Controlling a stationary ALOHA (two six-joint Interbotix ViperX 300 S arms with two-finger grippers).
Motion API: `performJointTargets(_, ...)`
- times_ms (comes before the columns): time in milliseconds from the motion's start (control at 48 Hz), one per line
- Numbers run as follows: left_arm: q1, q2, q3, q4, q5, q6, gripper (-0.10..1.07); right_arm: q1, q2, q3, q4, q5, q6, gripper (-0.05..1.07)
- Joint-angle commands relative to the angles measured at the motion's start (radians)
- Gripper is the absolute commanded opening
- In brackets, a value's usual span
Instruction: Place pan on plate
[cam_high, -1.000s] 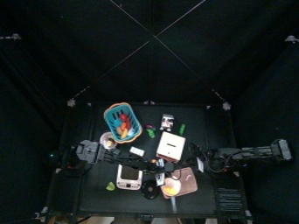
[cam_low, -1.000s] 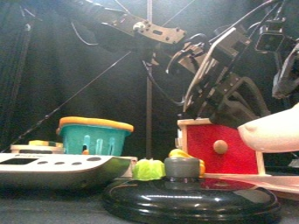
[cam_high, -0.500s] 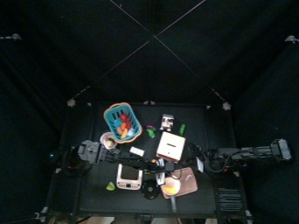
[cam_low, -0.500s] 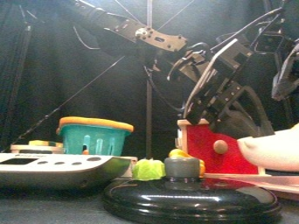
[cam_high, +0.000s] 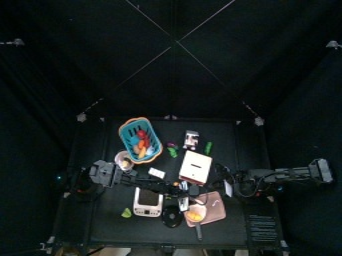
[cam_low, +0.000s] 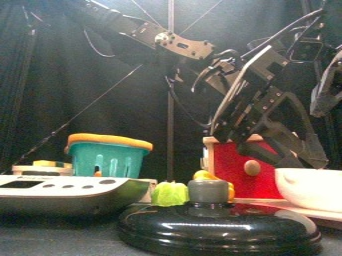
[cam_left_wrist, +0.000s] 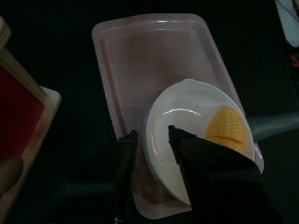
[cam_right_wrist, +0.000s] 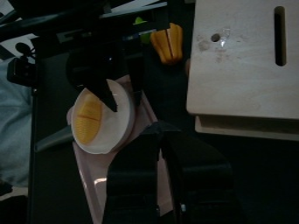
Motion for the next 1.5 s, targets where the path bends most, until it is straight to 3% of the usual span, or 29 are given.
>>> performJointTargets(0,0.003,-0.049,-0.032,0.017,-0.009,0.003,0.78,-0.002,0.009,-0.011,0.002,-0.009,-0.003,0.01)
performJointTargets(271,0.003,-0.100,0.002,0.025,-0.038,0.003,0.78,-0.002,0.009,-0.012,0.002,-0.009,-0.003,0.01)
performJointTargets(500,-0.002,-0.166,0.072,0.026,-0.126,0.005,0.78,-0.002,0.012,-0.025,0.011,-0.011,-0.002,0.01)
performJointTargets(854,-0.012,-0.316,0.285,0.028,-0.324,0.008,0.78,0.002,0.055,-0.044,0.020,-0.020,-0.005,0.01)
performJointTargets(1208,-0.009,-0.403,0.431,0.028,-0.399,0.008,0.78,0.012,0.055,-0.058,0.025,-0.063,-0.005,0.01)
performJointTargets(1479,-0.003,-0.531,0.611,0.017,-0.506,0.005,0.78,0.083,0.058,-0.106,0.072,-0.101,-0.003,0.01)
